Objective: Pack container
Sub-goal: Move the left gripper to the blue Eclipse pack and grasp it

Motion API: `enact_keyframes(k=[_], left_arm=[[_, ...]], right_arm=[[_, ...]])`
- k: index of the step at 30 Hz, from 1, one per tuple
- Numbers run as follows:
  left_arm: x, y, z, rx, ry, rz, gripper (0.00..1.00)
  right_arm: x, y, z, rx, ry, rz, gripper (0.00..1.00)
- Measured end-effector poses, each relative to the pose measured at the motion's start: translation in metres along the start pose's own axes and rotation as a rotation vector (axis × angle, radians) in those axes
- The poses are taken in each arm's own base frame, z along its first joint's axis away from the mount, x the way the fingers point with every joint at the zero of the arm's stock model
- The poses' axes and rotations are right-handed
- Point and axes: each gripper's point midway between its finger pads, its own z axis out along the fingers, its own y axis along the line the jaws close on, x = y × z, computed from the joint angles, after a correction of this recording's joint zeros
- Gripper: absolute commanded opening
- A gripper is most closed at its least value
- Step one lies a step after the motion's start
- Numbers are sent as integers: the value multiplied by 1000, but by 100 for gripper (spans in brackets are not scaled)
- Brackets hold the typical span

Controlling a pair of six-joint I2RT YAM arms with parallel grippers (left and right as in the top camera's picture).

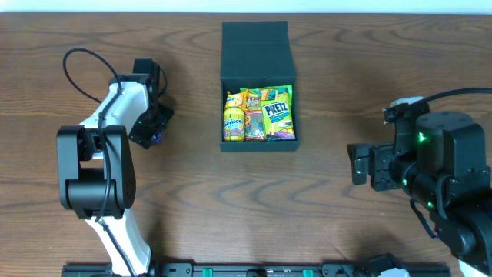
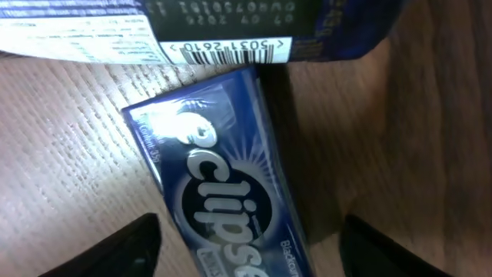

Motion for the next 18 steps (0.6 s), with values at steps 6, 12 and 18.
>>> enact_keyframes(k=[6, 12, 18], left_arm=[[0, -3, 3, 28, -7, -24, 52], [2, 0, 4, 25, -3, -26, 46], [7, 1, 2, 28, 19, -22, 27]], right_arm=[[0, 0, 0, 0, 0, 0, 99], [0, 0, 0, 0, 0, 0, 99], [0, 0, 0, 0, 0, 0, 99]])
